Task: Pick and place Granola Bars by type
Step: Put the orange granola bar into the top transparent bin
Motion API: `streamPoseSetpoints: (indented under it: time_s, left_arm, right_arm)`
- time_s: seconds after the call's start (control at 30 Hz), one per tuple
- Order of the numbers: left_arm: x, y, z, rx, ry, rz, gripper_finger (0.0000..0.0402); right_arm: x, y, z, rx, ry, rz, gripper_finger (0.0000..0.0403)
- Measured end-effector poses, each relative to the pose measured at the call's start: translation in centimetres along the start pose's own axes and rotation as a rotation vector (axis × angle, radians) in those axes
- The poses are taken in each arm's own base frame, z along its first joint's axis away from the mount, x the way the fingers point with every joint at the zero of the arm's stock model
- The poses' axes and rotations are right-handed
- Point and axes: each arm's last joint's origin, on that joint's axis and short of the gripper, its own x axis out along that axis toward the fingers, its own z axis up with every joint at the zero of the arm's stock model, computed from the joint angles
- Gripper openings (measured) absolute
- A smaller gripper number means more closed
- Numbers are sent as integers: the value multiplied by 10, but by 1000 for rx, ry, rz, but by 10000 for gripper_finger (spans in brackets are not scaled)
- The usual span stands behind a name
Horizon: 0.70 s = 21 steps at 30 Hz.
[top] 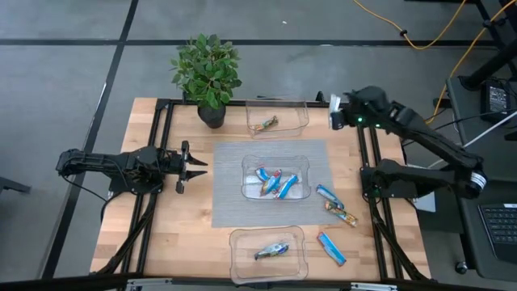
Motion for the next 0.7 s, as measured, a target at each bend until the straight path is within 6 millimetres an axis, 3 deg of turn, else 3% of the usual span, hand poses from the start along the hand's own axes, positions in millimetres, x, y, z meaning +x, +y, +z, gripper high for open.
streamPoseSetpoints:
  time_s: [0.23,0.4,0.53,0.7]
  left_arm:
    - [0,0,0,0,0,1,113]
    - [0,0,0,0,-1,0,113]
    - [0,0,0,0,0,0,113]
    - [0,0,0,0,0,0,113]
  right_arm:
    - [-50,19,31,-155,-160,147,4]
    - [-73,30,48,-241,-234,197,5]
    - [-81,34,55,-294,-261,225,5]
    - [-71,36,57,-344,-229,233,4]
